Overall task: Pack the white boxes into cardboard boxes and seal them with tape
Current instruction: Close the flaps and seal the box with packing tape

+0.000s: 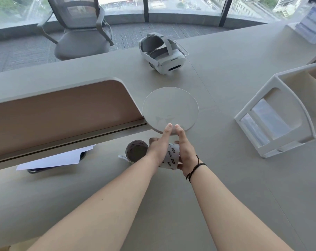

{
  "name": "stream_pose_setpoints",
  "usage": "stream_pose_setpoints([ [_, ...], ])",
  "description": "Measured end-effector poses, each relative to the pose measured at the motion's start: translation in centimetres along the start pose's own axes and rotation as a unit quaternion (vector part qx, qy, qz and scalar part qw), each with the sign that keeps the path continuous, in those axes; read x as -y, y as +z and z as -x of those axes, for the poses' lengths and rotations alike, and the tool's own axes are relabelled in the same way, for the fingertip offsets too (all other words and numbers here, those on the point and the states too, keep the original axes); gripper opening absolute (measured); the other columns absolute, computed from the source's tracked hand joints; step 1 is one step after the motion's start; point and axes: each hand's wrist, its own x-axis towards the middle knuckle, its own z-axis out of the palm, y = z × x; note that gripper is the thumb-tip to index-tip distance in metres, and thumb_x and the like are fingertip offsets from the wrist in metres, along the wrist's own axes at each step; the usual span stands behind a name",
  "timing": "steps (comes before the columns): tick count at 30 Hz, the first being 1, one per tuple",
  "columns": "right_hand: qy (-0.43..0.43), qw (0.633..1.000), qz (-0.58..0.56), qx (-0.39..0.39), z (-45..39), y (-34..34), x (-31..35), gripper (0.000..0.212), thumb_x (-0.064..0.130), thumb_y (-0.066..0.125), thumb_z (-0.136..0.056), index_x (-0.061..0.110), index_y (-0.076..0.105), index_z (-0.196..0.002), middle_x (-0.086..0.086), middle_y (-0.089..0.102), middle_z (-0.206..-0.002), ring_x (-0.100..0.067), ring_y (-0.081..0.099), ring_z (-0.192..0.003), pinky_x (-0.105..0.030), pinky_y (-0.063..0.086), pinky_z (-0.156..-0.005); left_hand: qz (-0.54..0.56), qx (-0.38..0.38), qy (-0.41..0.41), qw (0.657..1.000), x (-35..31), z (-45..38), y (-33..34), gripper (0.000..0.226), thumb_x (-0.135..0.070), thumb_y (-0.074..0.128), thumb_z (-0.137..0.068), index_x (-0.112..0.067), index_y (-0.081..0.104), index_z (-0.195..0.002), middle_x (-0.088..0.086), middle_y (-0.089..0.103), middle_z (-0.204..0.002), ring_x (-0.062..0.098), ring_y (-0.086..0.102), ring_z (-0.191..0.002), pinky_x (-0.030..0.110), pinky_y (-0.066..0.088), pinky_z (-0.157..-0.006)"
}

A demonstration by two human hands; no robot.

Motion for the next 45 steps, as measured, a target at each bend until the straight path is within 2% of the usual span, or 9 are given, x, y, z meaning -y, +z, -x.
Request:
stream_pose_setpoints([
  [5, -0.009, 0.999, -0.018, -0.024, 0.8, -0.1, 0.0, 0.106, 0.087, 0.07, -0.053, 0.026, 0.051, -0.139, 0.001, 0.065, -0.123, -0.02, 0.064, -0.109, -0.042, 0.053, -0.095, 0.06, -0.018, 0.023, 0.998, 1.5, 0.8, -0.8, 0.129, -0.11, 0.038, -0.042, -0.029, 0.049, -0.141, -0.005, 0.061, -0.134, 0.019, 0.055, -0.126, 0.046, 0.038, -0.112],
  [11, -0.03, 0.996, -0.038, -0.078, 3.5, 0.1, -1.5, 0.096, 0.074, 0.063, -0.082, 0.019, 0.031, -0.154, -0.001, 0.044, -0.149, -0.027, 0.042, -0.136, -0.045, 0.034, -0.114, 0.07, -0.007, 0.041, 0.997, 3.3, 7.8, -3.7, 0.093, -0.093, 0.034, -0.075, -0.031, 0.038, -0.144, -0.009, 0.045, -0.143, 0.017, 0.041, -0.136, 0.046, 0.033, -0.115],
  [14, 0.003, 0.997, -0.055, -0.047, 5.7, 0.9, -4.4, 0.085, 0.071, 0.062, -0.085, 0.02, 0.041, -0.149, -0.006, 0.051, -0.139, -0.029, 0.055, -0.121, -0.049, 0.043, -0.108, 0.071, -0.021, 0.041, 0.996, 5.2, 10.5, -5.4, 0.071, -0.08, 0.029, -0.09, -0.028, 0.047, -0.135, 0.0, 0.056, -0.123, 0.019, 0.054, -0.108, 0.038, 0.048, -0.091],
  [22, -0.001, 0.998, -0.017, 0.055, 14.3, 6.1, -11.1, 0.035, 0.05, 0.061, -0.096, 0.024, 0.058, -0.12, -0.005, 0.062, -0.113, -0.025, 0.067, -0.094, -0.04, 0.055, -0.089, -0.021, -0.074, 0.106, 0.991, 9.8, 18.2, -10.0, 0.049, -0.069, 0.034, -0.096, -0.027, 0.058, -0.103, -0.006, 0.06, -0.099, 0.022, 0.061, -0.102, 0.045, 0.048, -0.102],
  [26, -0.033, 0.994, 0.013, 0.1, 18.1, 8.9, -13.5, 0.042, 0.043, 0.064, -0.096, 0.021, 0.06, -0.131, 0.0, 0.073, -0.097, -0.011, 0.067, -0.06, -0.029, 0.05, -0.064, -0.024, -0.09, 0.134, 0.987, 11.6, 21.1, -12.9, 0.035, -0.052, 0.044, -0.102, -0.026, 0.06, -0.084, -0.007, 0.065, -0.085, 0.02, 0.065, -0.085, 0.034, 0.051, -0.085],
  [30, -0.057, 0.989, 0.045, 0.128, 21.4, 11.5, -15.5, 0.039, 0.043, 0.064, -0.095, 0.021, 0.063, -0.127, 0.003, 0.073, -0.089, -0.014, 0.066, -0.065, -0.029, 0.049, -0.065, -0.018, -0.102, 0.166, 0.981, 13.5, 23.2, -16.3, 0.039, -0.041, 0.049, -0.103, -0.014, 0.066, -0.081, -0.004, 0.066, -0.075, 0.015, 0.064, -0.069, 0.034, 0.055, -0.079],
  [35, -0.085, 0.988, 0.086, 0.099, 25.2, 15.2, -19.0, 0.019, 0.031, 0.059, -0.1, 0.019, 0.063, -0.114, -0.002, 0.071, -0.094, -0.019, 0.064, -0.08, -0.035, 0.052, -0.075, 0.016, -0.147, 0.196, 0.969, 16.9, 25.4, -22.1, 0.032, -0.036, 0.052, -0.101, -0.008, 0.067, -0.099, 0.001, 0.07, -0.09, 0.024, 0.069, -0.082, 0.05, 0.056, -0.092],
  [41, -0.162, 0.959, 0.211, 0.101, 28.9, 19.8, -24.9, 0.029, 0.006, 0.051, -0.098, 0.023, 0.074, -0.098, 0.019, 0.072, -0.081, 0.008, 0.066, -0.074, -0.01, 0.049, -0.065, -0.013, -0.251, 0.221, 0.942, 22.6, 27.3, -32.3, 0.015, -0.027, 0.055, -0.101, -0.019, 0.067, -0.1, -0.005, 0.069, -0.105, 0.015, 0.061, -0.103, 0.026, 0.044, -0.083],
  [45, -0.185, 0.936, 0.283, 0.102, 29.9, 23.0, -28.1, 0.046, 0.011, 0.04, -0.087, 0.035, 0.074, -0.107, 0.001, 0.077, -0.091, -0.012, 0.058, -0.072, -0.037, 0.058, -0.072, -0.181, -0.253, 0.188, 0.932, 27.4, 27.3, -38.8, 0.042, -0.031, 0.05, -0.102, -0.02, 0.049, -0.143, 0.001, 0.04, -0.156, 0.019, 0.039, -0.139, 0.031, 0.032, -0.108],
])
